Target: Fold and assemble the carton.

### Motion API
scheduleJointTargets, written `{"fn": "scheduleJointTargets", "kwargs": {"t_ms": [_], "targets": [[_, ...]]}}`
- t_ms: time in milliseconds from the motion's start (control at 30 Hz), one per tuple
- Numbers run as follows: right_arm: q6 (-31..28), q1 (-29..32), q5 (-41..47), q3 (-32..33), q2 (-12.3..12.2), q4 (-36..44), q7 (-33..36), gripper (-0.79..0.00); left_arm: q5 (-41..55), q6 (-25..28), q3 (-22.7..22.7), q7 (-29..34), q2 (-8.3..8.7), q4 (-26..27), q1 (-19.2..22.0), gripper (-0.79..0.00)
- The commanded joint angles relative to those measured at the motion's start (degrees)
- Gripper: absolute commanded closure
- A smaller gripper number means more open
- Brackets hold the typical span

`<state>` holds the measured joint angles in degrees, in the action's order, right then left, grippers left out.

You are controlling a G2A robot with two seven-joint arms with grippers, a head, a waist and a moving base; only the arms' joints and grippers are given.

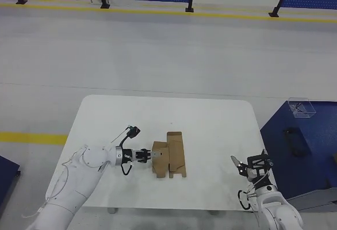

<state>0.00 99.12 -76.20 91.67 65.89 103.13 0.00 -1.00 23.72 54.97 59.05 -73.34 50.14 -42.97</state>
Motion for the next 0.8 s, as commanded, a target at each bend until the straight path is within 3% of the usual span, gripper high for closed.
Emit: {"fn": "scheduleJointTargets", "kwargs": {"t_ms": [0,167,200,233,267,333,500,633,767], "targets": [[0.0,0.0,0.0,0.0,0.0,0.0,0.0,-0.785,-0.1,0.2,-2.0,-0.2,-0.82,-2.5,1.1,-0.785],[0.0,0.0,0.0,0.0,0.0,0.0,0.0,-0.785,1.0,1.7,-4.6,-0.6,-2.3,-6.9,2.8,-0.785],[0.0,0.0,0.0,0.0,0.0,0.0,0.0,-0.785,1.8,2.4,-5.0,-0.5,-2.66,-7.9,3.2,-0.686],[0.0,0.0,0.0,0.0,0.0,0.0,0.0,-0.785,2.1,2.7,-5.2,-0.5,-2.89,-8.8,3.6,-0.44],[0.0,0.0,0.0,0.0,0.0,0.0,0.0,-0.785,2.2,2.7,-5.4,-0.7,-3.05,-9.4,3.8,-0.391],[0.0,0.0,0.0,0.0,0.0,0.0,0.0,-0.785,2.9,3.0,-6.1,-1.2,-3.65,-11.4,4.5,-0.413],[0.0,0.0,0.0,0.0,0.0,0.0,0.0,-0.785,5.2,3.1,-7.0,-1.5,-4.92,-15.6,5.9,-0.363],[0.0,0.0,0.0,0.0,0.0,0.0,0.0,-0.785,7.7,3.8,-7.4,-1.6,-6.09,-19.4,6.9,0.0],[0.0,0.0,0.0,0.0,0.0,0.0,0.0,-0.785,10.2,6.3,-7.2,-0.4,-6.78,-21.7,7.8,0.0]]}}
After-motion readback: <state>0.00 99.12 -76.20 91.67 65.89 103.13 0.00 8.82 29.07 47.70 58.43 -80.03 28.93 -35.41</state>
